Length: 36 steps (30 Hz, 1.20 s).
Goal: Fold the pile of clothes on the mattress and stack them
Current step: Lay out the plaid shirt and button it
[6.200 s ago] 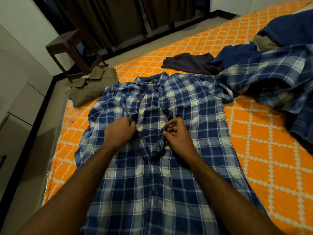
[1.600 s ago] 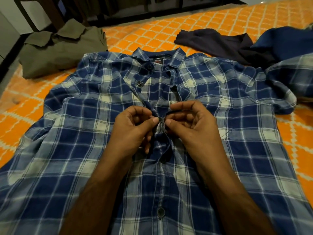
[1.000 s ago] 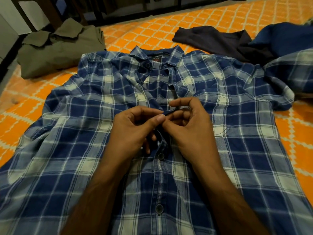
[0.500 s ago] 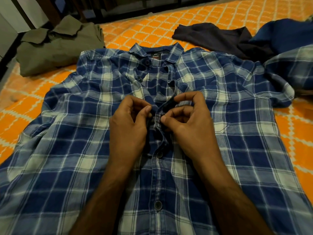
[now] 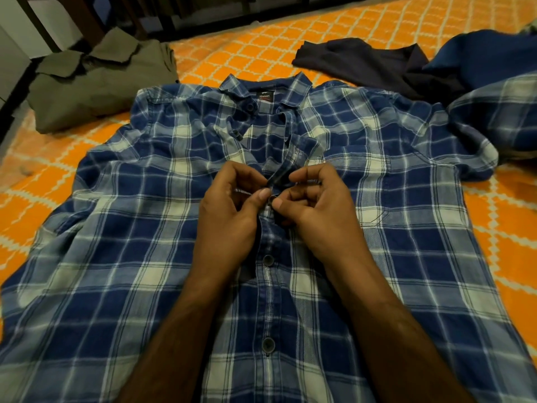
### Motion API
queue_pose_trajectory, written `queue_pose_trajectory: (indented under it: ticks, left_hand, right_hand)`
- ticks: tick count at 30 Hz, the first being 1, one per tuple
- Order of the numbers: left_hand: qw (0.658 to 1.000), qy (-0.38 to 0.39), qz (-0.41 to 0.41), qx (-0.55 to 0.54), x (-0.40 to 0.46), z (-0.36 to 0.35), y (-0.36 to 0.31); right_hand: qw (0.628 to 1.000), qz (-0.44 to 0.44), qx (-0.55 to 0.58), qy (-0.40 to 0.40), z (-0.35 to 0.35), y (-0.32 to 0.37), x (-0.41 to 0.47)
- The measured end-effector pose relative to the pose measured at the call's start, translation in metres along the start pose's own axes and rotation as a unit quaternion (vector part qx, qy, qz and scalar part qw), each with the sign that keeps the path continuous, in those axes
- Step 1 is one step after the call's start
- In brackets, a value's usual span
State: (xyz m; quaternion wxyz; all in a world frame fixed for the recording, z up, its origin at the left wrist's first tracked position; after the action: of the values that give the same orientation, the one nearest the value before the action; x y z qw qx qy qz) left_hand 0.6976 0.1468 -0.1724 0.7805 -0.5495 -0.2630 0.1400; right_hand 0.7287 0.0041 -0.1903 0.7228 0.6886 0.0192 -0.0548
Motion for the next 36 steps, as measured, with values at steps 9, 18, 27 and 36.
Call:
queue_pose_trajectory:
  ticks: [9, 18, 27, 36]
  left_hand:
    - [0.996, -0.061, -0.002, 0.072, -0.002, -0.001, 0.012]
    - [0.993, -0.035, 0.003, 0.110, 0.020, 0.001, -0.001]
    - [0.880, 0.098, -0.084, 0.456, 0.116, -0.024, 0.001]
    - [0.827, 0.149, -0.074, 0.537, 0.157, -0.022, 0.020]
  right_hand:
    - [0.998, -0.028, 0.046, -0.038, 0.003, -0.012, 0.006]
    - [0.997, -0.008, -0.051, -0.063, 0.014, 0.031, 0.023]
    - [0.875, 0.137, -0.465, -0.010, -0.012, 0.050, 0.079]
    - [0.973, 0.035, -0.219, -0.056, 0.013, 0.036, 0.097]
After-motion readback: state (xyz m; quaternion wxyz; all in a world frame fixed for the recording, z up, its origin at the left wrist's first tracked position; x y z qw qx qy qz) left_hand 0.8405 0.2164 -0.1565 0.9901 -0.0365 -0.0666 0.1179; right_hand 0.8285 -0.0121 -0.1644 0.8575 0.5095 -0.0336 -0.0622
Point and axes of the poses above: each hand's wrist, its own x-axis towards the middle knuckle, its own z-axis out of the back of the hand, y = z × x, the point moved 7 cm from there along x, towards the middle knuckle, and after that the axes turned 13 degrees about -y, right-handed, at the moved point
